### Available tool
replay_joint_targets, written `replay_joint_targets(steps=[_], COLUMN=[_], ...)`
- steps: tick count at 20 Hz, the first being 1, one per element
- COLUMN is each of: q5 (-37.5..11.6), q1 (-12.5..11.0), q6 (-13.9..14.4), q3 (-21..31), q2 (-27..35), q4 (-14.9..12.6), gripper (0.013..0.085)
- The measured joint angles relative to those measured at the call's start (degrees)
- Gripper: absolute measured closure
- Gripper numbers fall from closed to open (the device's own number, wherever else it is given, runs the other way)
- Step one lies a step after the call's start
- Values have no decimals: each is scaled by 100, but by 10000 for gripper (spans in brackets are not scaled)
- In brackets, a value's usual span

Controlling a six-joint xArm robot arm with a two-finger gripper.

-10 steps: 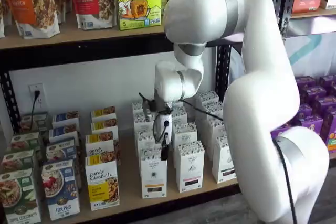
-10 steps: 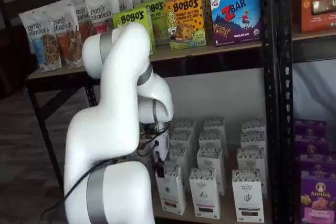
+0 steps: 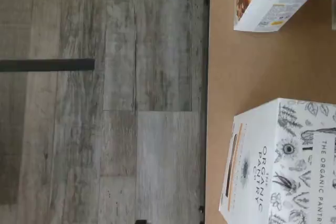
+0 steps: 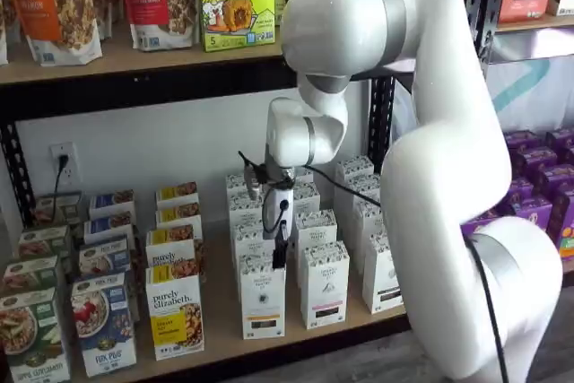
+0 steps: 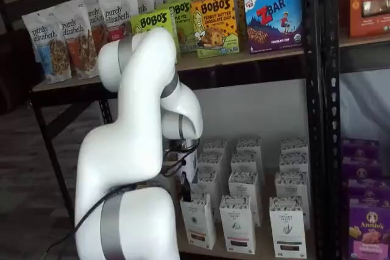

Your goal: Pick up the white box with a yellow strip in the middle, on the bottom shelf, the fourth box from the left

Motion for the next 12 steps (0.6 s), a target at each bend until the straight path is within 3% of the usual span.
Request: replay_joint_targets(steps=[12], q5=[-93], q1=[39], q6=[102], q3=[-583], q2=[567], q4=[-76], gripper=[130])
